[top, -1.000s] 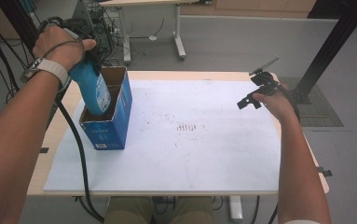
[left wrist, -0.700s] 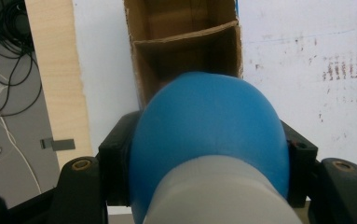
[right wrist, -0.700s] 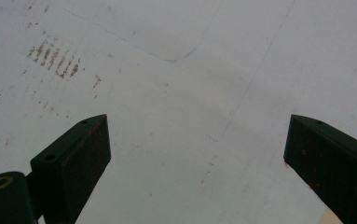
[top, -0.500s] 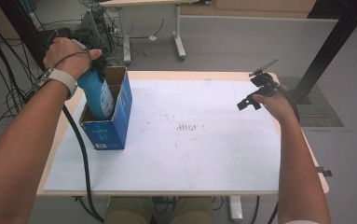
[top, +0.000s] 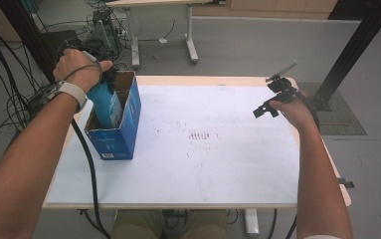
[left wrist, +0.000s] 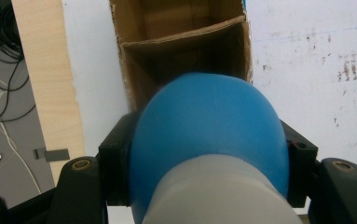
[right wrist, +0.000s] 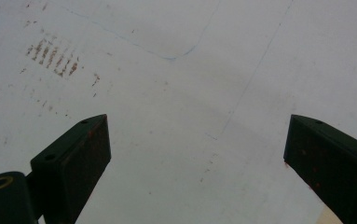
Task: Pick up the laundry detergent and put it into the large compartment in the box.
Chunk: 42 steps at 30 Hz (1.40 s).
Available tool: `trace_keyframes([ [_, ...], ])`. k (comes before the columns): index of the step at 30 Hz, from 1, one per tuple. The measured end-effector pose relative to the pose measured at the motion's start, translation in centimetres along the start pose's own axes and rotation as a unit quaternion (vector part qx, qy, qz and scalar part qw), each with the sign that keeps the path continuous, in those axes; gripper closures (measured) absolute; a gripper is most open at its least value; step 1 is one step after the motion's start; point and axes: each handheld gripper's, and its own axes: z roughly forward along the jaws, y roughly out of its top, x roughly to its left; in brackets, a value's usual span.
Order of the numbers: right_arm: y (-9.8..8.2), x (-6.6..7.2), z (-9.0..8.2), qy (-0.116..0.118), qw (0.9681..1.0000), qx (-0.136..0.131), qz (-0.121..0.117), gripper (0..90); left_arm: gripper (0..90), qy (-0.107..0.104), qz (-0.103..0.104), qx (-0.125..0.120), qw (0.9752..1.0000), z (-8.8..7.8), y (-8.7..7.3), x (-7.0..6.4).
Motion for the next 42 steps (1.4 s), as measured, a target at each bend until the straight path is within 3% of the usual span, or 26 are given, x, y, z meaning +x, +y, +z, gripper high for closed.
trace_keyframes([
  [15,0.1,0.0,0.2,-0.001,1.0000,0.002,0.000,7.1,37.5,-0.004,-0.002,0.011,0.9999,2.8,0.1,0.2],
  [24,0.1,0.0,0.4,0.000,1.0000,0.004,0.002,7.1,37.5,-0.003,-0.005,0.003,1.0000,4.1,-0.4,0.6],
  [42,-0.1,-0.1,0.4,0.000,1.0000,0.004,0.004,7.1,37.5,0.004,0.002,0.013,0.9999,5.7,-0.1,-0.2],
])
